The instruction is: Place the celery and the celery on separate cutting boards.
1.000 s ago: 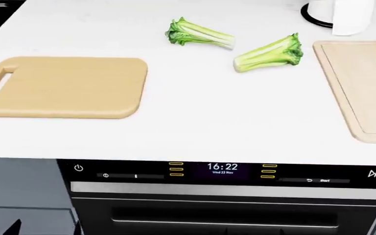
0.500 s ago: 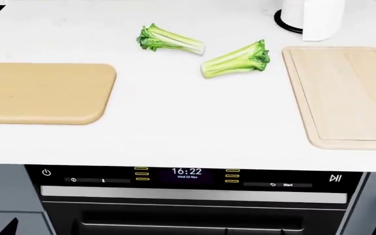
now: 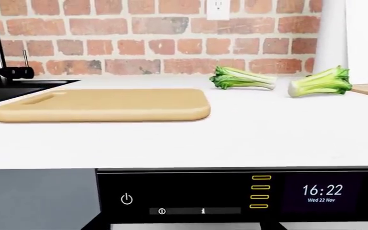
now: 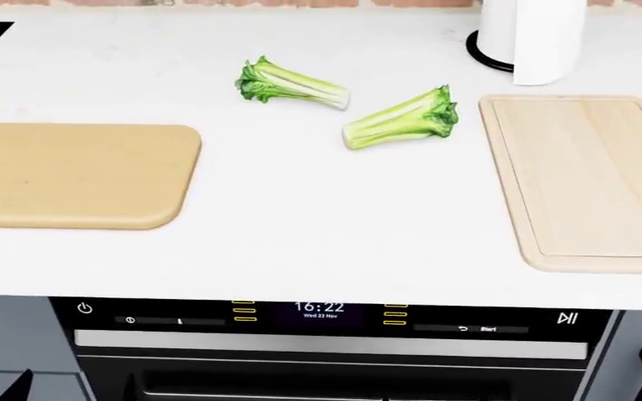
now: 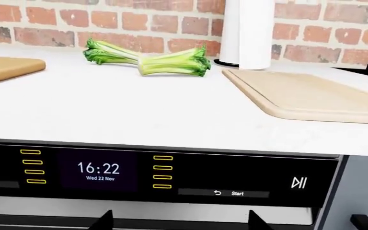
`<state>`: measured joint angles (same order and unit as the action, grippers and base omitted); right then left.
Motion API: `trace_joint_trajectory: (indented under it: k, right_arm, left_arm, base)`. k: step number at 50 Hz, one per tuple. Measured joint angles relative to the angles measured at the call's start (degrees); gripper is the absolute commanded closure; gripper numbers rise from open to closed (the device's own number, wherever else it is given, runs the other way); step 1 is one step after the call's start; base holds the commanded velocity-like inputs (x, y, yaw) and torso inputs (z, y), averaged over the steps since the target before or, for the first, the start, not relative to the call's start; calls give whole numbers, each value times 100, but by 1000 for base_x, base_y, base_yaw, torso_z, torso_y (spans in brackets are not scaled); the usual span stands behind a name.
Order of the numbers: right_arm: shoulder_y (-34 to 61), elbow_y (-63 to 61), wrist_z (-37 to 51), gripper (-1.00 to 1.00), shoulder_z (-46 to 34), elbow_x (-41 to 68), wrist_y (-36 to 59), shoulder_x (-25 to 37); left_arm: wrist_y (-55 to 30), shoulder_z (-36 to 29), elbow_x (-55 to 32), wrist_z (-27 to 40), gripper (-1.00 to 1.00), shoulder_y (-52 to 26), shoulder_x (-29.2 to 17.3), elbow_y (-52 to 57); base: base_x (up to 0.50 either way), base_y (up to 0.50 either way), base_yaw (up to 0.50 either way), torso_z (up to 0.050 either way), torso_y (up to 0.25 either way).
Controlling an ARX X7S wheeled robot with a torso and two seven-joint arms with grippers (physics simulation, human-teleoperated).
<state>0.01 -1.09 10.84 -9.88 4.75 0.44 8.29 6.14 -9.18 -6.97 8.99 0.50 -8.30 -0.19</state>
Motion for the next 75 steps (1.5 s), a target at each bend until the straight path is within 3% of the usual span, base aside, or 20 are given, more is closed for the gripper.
trace_joint_trajectory:
  k: [16, 28, 46, 62, 69, 75]
  right_arm:
    - [-6, -20, 78, -100, -70, 43, -3, 57]
    - [-71, -1, -428, -100, 432, -395, -14, -372]
    - [-96, 38, -485, -100, 401, -492, -35, -386]
    - [-105, -69, -445, -100, 212, -469, 45, -278]
    - [-83, -513, -375, -100, 210, -443, 476, -197]
    - [69, -1660, -416, -100, 321, -380, 1559, 4]
  left_arm:
    - [-75, -59, -56, 74, -100, 14, -80, 21]
    - [-316, 492, 514, -287, -100, -8, 425, -87]
    - [-483, 568, 413, -261, -100, -58, 469, -263]
    - [-453, 501, 245, -153, -100, -92, 372, -302]
    - [-707, 496, 174, -57, -100, -59, 271, 67]
    - [-1590, 540, 78, 23, -100, -65, 8, 1048]
  base:
    - [0, 0, 0, 27, 0]
    - [0, -13, 0, 0, 0]
    - [125, -479, 0, 0, 0]
    - [20, -6, 0, 48, 0]
    - [0, 0, 0, 25, 0]
    - [0, 0, 0, 0, 0]
